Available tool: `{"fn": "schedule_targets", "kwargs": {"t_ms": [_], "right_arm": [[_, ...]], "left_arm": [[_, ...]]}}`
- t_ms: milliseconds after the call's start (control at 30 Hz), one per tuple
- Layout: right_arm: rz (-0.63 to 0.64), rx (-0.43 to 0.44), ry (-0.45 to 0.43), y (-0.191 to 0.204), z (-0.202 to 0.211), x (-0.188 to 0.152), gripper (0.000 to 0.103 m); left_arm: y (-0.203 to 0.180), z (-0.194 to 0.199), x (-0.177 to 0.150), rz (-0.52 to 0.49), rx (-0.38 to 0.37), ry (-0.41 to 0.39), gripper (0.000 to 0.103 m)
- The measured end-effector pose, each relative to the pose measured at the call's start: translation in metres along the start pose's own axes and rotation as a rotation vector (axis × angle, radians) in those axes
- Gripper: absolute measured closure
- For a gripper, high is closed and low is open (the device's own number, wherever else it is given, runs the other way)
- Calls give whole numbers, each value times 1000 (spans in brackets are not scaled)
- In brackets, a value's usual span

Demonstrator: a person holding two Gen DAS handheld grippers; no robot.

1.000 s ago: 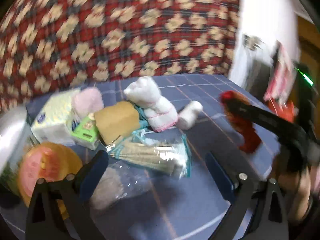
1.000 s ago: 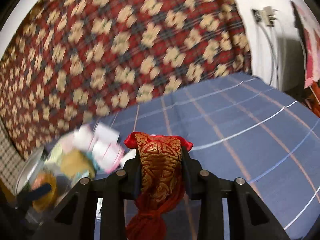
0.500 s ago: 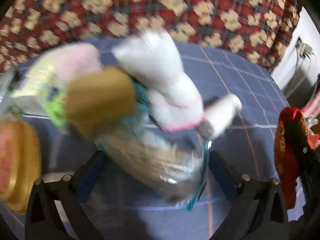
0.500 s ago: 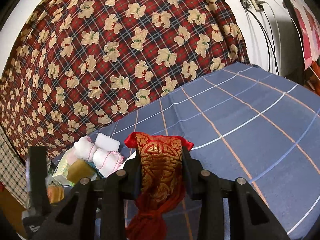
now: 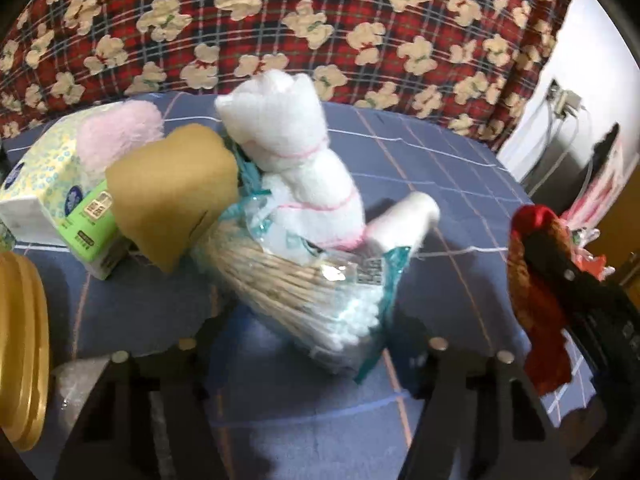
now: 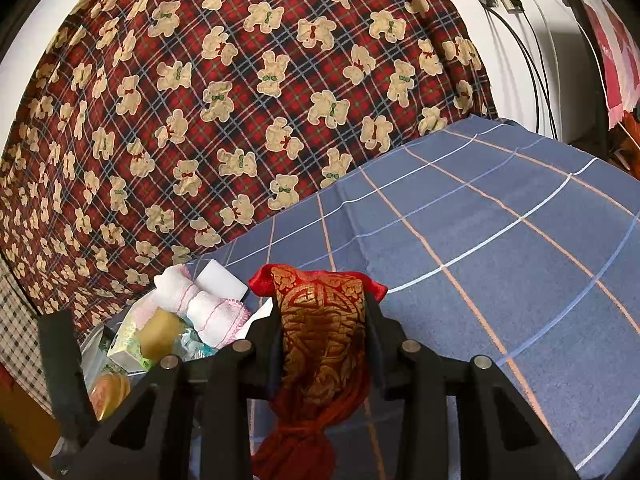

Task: Organize soft objects
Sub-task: 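Grasp and lift the cotton swab bag with the left gripper while the right holds the pouch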

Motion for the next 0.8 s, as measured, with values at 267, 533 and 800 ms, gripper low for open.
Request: {"fn": "schedule_targets", "kwargs": {"t_ms": [267, 533, 800], "right_arm": [[40, -20, -68, 7, 11, 4, 65], [188, -66, -147, 39, 34, -8, 65], [252, -16, -147, 94, 43, -36, 65]], "left_arm": [[-14, 21, -2, -30, -95, -63, 52], [-9, 72, 9, -124, -75, -215, 52], [30, 95, 2, -174, -1, -239, 52]]}}
Point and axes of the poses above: each gripper's, at about its wrist camera, not at the fingertips, and z roughly against the way its jaws point, y to its left, x to its top, the point moved 10 cm from there along -z, roughly the way its jaws point, and after that the axes turned 10 degrees about -z, right-handed, at the moved point
